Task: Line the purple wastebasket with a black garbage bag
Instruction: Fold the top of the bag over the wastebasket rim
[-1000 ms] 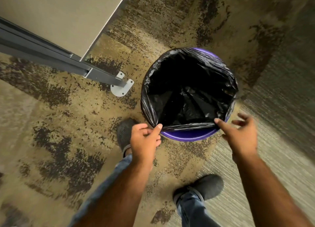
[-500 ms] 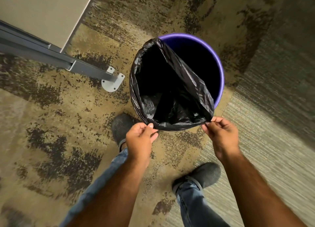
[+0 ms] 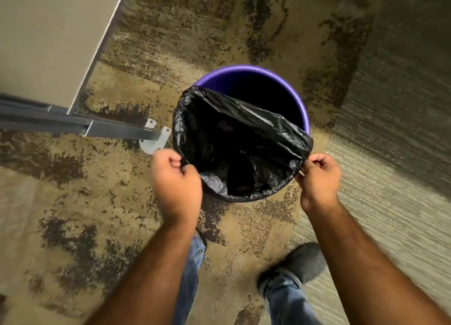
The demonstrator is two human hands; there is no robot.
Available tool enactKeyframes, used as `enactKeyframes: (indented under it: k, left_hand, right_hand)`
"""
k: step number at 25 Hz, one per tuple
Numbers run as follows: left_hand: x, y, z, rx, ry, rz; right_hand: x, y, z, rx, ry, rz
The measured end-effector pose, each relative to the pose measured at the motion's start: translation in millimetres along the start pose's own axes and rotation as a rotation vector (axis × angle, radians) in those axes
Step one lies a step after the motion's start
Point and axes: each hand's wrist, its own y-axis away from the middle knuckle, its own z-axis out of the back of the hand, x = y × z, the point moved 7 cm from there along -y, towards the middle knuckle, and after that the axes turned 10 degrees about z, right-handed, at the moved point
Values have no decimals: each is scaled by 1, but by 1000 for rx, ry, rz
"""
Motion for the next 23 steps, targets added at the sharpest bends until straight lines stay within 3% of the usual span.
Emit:
enactKeyframes:
  k: [2, 4, 6, 8, 10, 13, 15, 17, 20, 21, 23]
  left_hand:
    - [-53, 4, -40, 215, -210, -415]
    - [-66, 1, -87, 414, -458, -532]
    - [-76, -7, -117, 457, -606, -626]
    - [-88, -23, -132, 363, -694, -728]
    - [-98, -48, -131, 272, -658, -620]
    - [-88, -68, -130, 336, -463, -357]
    - [-81, -69, -125, 445, -307, -256]
    - [-78, -77, -121, 493, -114, -43]
    - [-79, -91, -122, 653, 397, 179]
    - [-81, -95, -119, 685, 419, 184]
    - [-79, -96, -111, 694, 101, 129]
  right_hand:
    - [0, 3, -8, -93, -48, 7]
    - [-1, 6, -12, -236, -159, -35]
    - [5, 6, -18, -367, -258, -41]
    - [31, 2, -28, -377, -120, 149]
    - [59, 1, -48, -248, 218, 344]
    - [74, 1, -62, -206, 638, 415]
    - [73, -2, -64, -188, 712, 437]
    - [70, -8, -64, -142, 716, 478]
    - [69, -17, -64, -101, 687, 527]
    - [69, -17, -65, -106, 674, 544]
    - [73, -15, -66, -154, 726, 571]
